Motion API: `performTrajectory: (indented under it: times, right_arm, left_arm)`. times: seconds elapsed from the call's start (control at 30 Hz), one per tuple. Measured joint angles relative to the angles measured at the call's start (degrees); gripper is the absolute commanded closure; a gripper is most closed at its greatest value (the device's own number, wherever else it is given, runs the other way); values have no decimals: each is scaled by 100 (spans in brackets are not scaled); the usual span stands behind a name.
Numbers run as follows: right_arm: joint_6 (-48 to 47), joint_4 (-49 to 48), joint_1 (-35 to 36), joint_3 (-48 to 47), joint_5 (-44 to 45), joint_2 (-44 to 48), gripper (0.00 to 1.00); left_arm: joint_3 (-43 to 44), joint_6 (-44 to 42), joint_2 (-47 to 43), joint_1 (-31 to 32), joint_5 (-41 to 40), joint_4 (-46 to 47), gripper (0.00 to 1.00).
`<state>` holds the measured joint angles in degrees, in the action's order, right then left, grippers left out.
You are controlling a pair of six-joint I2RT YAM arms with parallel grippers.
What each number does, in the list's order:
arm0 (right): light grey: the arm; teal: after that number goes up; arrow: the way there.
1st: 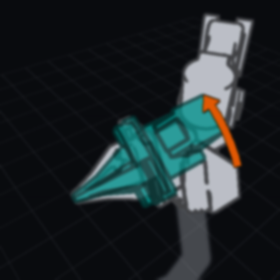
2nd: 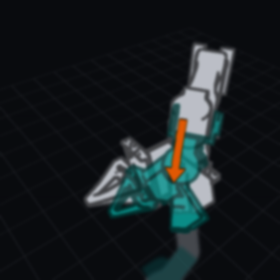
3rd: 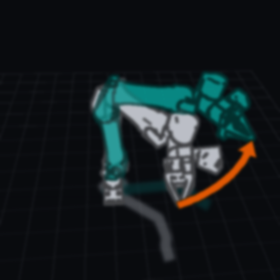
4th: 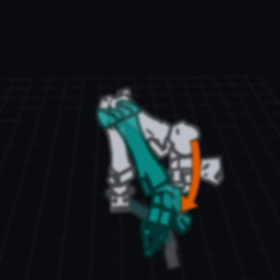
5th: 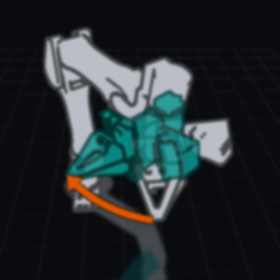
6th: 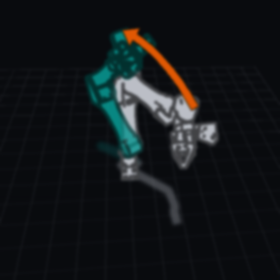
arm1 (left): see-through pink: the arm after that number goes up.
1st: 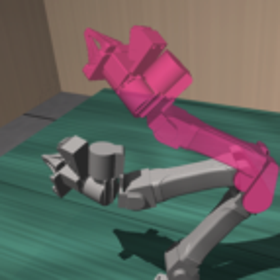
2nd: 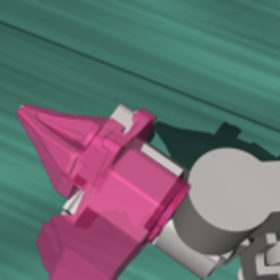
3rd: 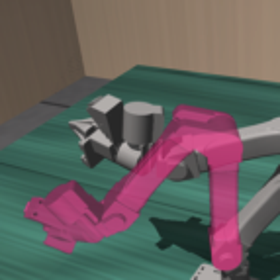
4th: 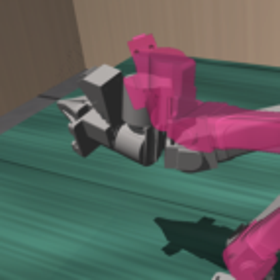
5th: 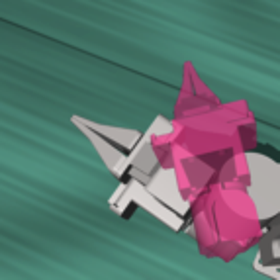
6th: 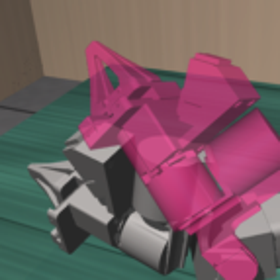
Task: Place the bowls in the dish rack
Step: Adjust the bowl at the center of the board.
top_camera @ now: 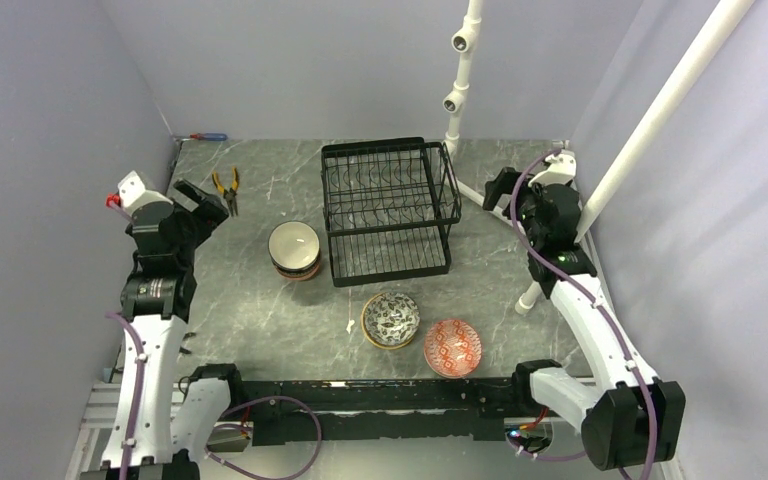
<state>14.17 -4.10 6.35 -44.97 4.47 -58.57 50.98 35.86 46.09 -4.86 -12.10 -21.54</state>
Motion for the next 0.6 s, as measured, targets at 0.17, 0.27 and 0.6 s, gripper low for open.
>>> performTrajectory:
  times: [0.17, 0.27, 0.6]
  right_arm:
    - [197, 654, 2, -367, -50, 50, 0]
    - [466, 1211, -17, -605, 212, 28, 0]
    - [800, 2144, -33, -1019, 535, -157, 0]
  left_arm:
    - [81, 101, -103, 0, 28, -820, 3]
    - [81, 76, 72, 0, 127, -1182, 3]
    - [-94, -4, 424, 0, 809, -1386, 3]
